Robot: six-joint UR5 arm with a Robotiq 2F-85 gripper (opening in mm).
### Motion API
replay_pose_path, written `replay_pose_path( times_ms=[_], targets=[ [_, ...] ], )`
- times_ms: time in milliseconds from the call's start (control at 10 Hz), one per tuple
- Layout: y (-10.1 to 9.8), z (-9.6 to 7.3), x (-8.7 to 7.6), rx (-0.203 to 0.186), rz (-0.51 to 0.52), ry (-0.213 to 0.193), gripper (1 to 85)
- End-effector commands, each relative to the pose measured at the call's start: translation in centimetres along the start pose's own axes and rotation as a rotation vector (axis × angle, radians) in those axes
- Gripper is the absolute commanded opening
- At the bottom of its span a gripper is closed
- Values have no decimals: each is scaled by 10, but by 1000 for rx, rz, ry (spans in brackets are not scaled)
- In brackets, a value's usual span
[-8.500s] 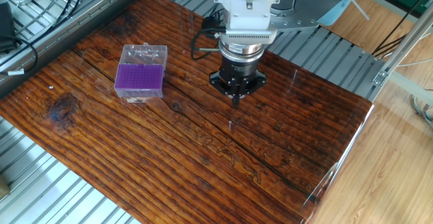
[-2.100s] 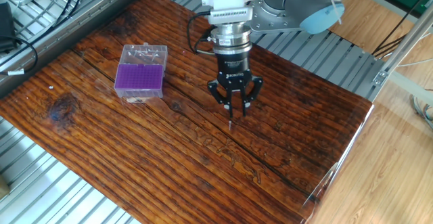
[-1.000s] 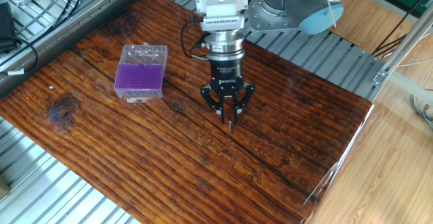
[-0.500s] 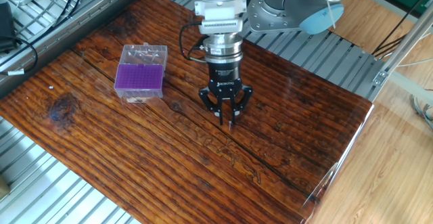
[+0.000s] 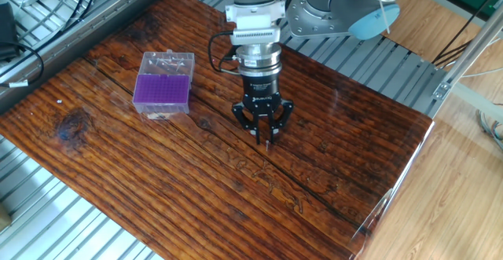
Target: Insert a small pipette tip into the holder for small pipette tips
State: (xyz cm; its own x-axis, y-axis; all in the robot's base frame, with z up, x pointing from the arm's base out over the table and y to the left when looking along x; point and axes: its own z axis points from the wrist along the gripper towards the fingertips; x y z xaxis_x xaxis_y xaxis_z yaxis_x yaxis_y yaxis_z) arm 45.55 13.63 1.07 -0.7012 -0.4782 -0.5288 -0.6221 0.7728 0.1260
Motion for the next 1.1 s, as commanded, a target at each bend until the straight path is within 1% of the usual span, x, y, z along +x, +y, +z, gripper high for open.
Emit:
replay_pose_path(
  times_ms=[0,500,600,700,1000],
  targets=[
    [-2,0,-2,0,16,-4,317],
    [1,3,-4,2,23,-3,313],
    [1,4,-5,7,28,-3,300],
    [0,5,-5,12,28,-2,290],
    [-1,9,-3,11,22,-1,287]
  ],
)
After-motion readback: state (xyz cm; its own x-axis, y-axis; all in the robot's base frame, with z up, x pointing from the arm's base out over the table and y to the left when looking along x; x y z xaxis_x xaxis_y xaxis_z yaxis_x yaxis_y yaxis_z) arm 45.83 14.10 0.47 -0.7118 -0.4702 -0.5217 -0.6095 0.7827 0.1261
